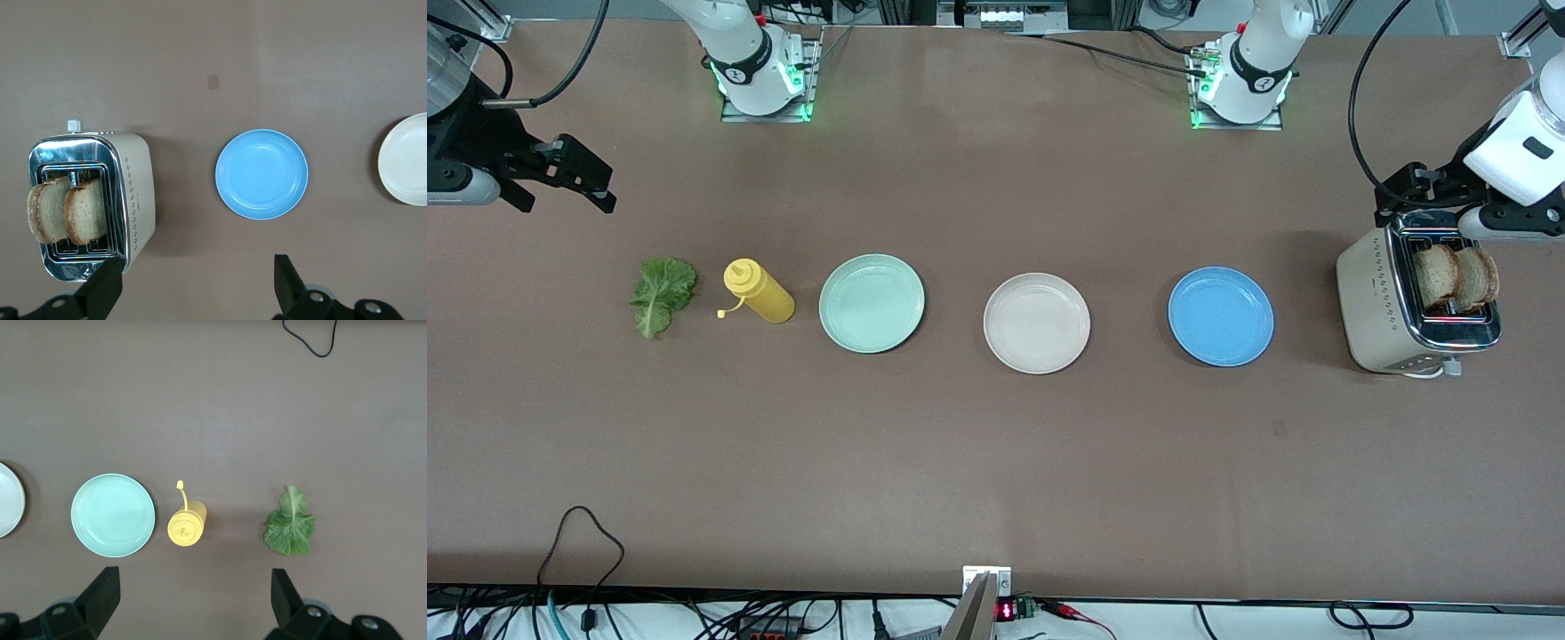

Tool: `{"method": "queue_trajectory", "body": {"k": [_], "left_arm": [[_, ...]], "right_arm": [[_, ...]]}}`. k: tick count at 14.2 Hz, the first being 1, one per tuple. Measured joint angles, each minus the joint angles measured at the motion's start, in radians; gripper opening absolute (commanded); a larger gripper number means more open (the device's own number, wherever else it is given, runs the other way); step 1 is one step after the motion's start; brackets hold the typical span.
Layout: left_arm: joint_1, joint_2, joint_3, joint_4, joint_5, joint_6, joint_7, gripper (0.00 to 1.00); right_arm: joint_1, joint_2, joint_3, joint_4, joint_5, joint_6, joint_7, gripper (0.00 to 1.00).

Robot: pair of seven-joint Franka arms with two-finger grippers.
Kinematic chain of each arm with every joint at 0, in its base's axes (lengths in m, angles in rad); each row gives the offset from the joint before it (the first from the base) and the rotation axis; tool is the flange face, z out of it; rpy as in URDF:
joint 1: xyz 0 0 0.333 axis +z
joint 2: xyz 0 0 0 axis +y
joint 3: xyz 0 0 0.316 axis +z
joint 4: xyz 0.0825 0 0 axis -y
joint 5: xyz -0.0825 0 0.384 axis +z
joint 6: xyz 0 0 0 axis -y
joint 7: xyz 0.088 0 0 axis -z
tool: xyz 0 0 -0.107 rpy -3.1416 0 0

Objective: Make sandwich in beige plate with both arms
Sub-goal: 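Move the left gripper down toward the bread slices in the toaster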

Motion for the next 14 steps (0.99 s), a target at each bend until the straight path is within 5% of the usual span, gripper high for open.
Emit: {"method": "queue_trajectory", "body": {"k": [14], "left_arm": [[0.0, 0.001, 0.001, 0.0, 0.0, -0.004, 0.0, 1.0]], "right_arm": [[-0.005, 0.026, -0.006, 0.0, 0.0, 0.006, 0.0, 1.0]]}}
